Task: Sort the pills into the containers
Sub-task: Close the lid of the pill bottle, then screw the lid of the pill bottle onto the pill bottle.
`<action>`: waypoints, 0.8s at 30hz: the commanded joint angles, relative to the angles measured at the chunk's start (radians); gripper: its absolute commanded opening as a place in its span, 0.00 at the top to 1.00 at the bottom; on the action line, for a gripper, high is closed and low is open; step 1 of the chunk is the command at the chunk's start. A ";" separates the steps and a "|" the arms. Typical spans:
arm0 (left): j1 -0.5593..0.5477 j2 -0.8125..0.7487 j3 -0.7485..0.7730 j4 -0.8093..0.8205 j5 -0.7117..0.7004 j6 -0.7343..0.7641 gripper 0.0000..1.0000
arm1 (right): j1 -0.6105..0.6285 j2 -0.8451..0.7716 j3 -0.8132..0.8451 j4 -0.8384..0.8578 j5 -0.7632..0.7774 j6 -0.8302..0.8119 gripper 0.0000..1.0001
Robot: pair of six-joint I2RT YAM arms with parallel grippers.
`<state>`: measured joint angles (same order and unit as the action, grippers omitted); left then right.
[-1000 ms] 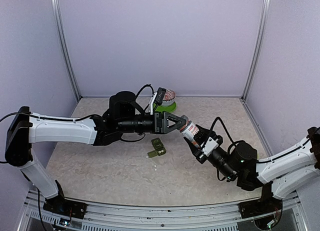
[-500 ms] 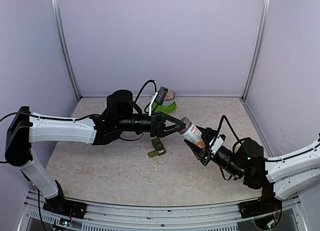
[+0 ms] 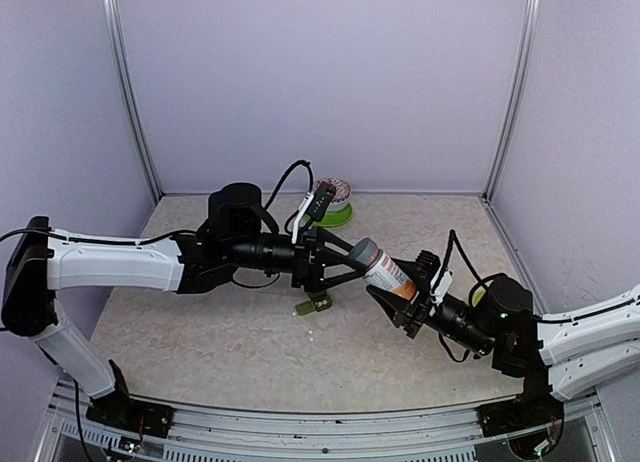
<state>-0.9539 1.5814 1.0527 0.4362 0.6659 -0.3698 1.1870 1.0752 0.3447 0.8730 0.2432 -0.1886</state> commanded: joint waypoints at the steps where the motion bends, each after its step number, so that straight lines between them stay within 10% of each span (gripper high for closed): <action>1: -0.005 -0.047 -0.036 -0.006 -0.021 0.013 0.19 | -0.007 -0.031 0.017 0.056 -0.004 0.039 0.62; 4: -0.002 -0.063 -0.039 0.002 -0.027 0.006 0.01 | -0.009 -0.036 0.013 0.058 -0.008 0.041 0.62; 24: -0.007 -0.031 -0.030 0.089 -0.084 -0.164 0.01 | -0.010 0.083 0.088 0.024 0.091 0.065 0.63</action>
<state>-0.9554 1.5337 1.0019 0.4938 0.5682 -0.5205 1.1824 1.1355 0.3916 0.8776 0.3019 -0.1398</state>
